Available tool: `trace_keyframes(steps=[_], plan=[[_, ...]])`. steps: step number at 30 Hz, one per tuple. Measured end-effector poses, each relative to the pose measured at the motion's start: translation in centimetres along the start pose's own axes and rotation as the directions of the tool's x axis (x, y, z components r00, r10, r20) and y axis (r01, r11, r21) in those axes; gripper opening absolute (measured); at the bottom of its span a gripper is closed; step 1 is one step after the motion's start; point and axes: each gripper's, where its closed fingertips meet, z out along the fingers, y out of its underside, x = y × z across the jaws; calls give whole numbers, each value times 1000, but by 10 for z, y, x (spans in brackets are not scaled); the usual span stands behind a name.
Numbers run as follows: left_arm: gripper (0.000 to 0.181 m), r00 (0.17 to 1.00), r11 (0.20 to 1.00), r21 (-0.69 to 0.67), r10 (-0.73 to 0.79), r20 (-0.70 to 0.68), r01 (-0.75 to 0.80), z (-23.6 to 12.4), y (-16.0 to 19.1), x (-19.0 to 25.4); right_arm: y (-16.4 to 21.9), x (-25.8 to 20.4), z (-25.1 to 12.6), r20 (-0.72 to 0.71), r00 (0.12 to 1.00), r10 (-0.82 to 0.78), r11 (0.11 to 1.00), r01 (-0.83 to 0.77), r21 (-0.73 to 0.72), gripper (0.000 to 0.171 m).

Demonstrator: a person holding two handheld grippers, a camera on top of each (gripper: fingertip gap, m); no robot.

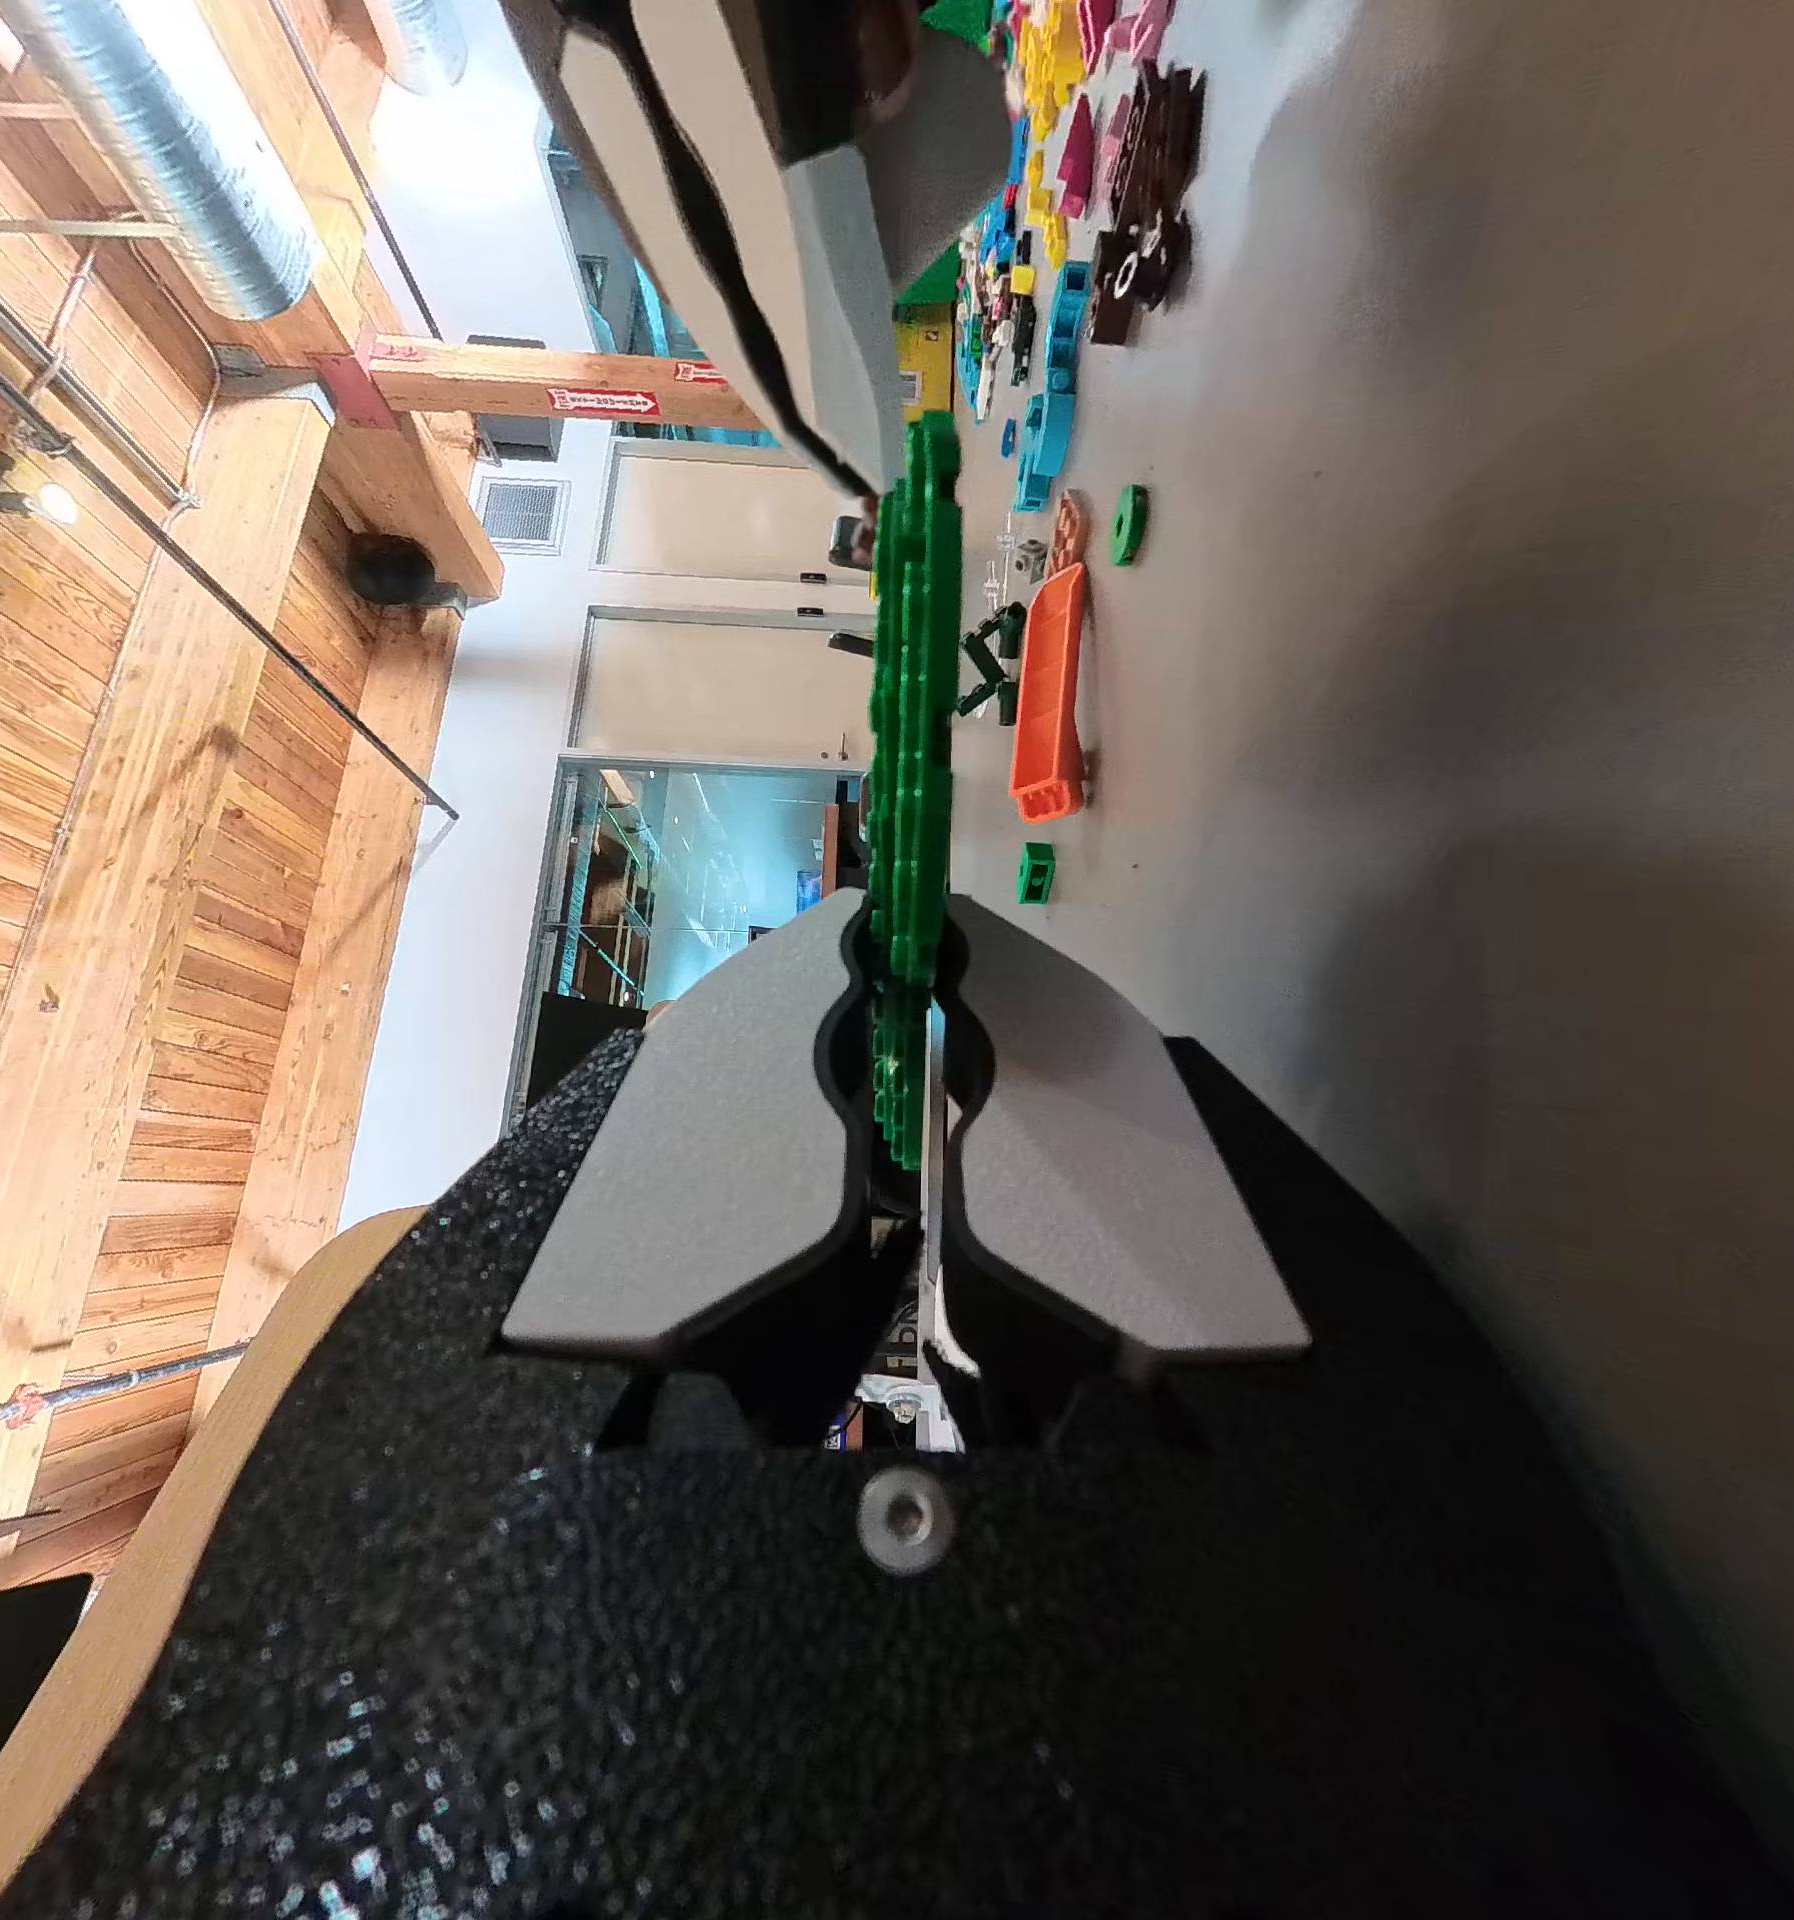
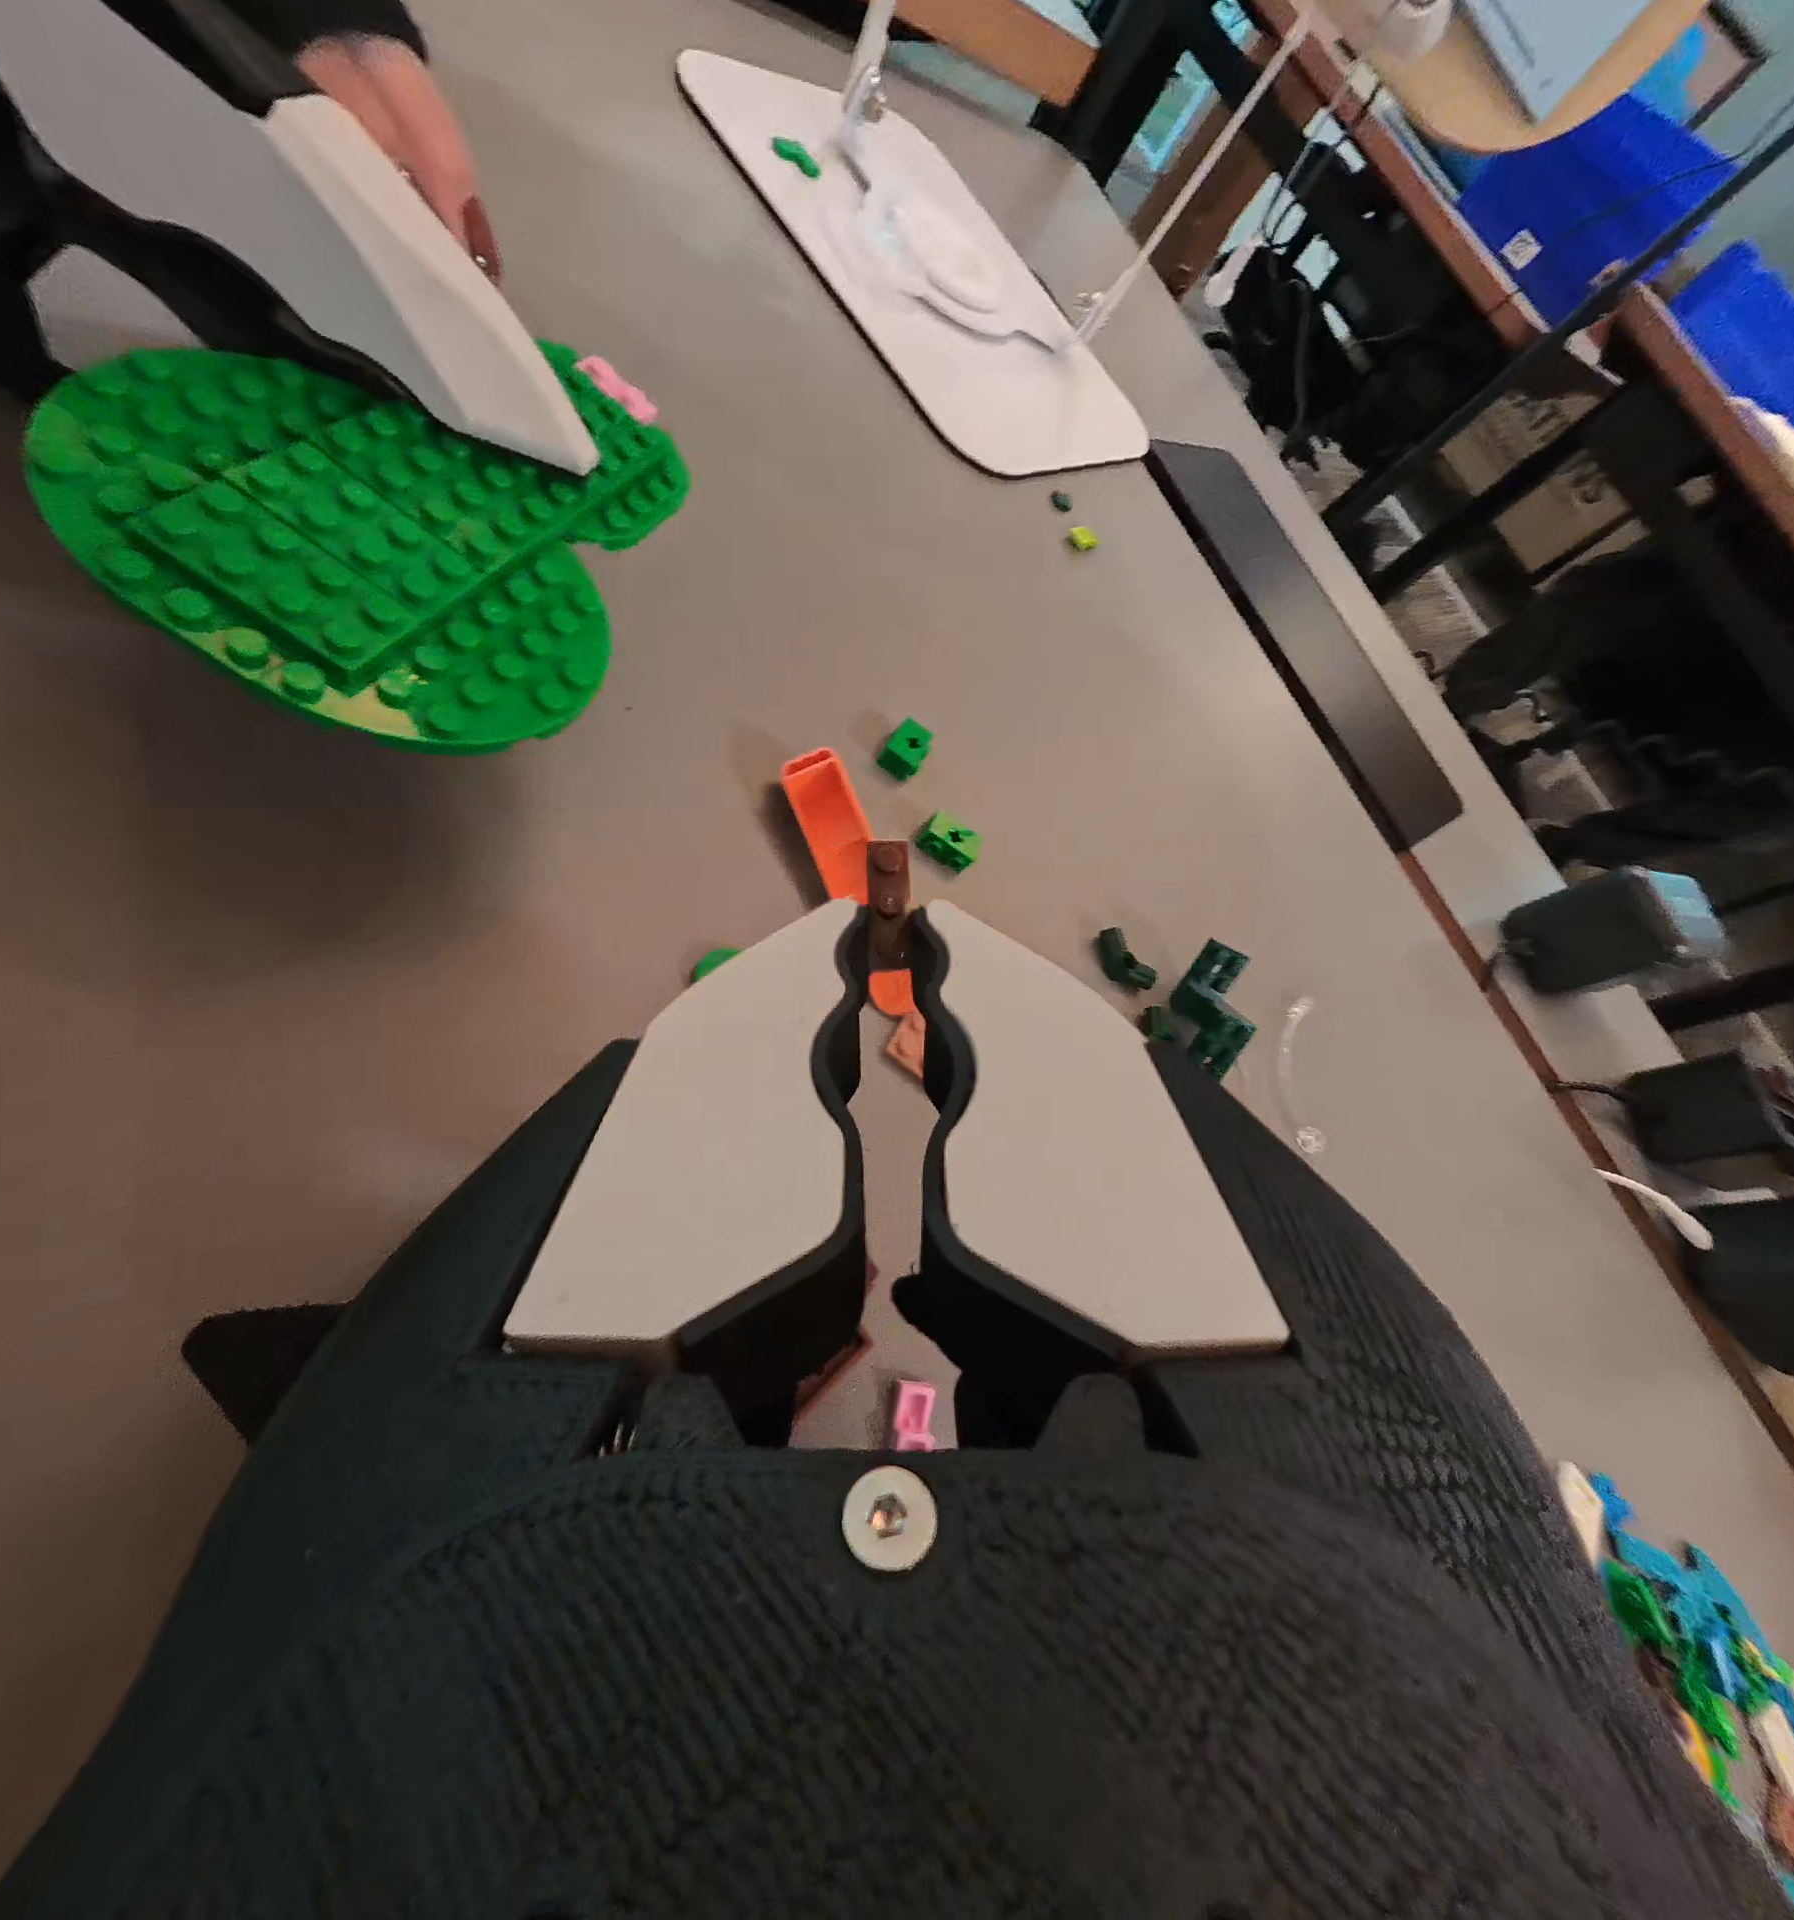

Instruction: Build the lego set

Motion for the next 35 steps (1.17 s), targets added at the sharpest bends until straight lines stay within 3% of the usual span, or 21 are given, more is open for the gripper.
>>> trace_keyframes(steps=[1,30,35], plan=[[8,1000,1000,0,-1,0,1,0,0,0,1,2,0,-11,1000,-3,1000,3,-4,6],[8,1000,1000,-12,2,6,-2,1,2,-1,5,-1,5,-29,998,-53,998,51,-38,6],[9,998,994,-103,51,31,-48,5,11,-5,-5,-7,5,23,997,69,998,-69,1,6]])
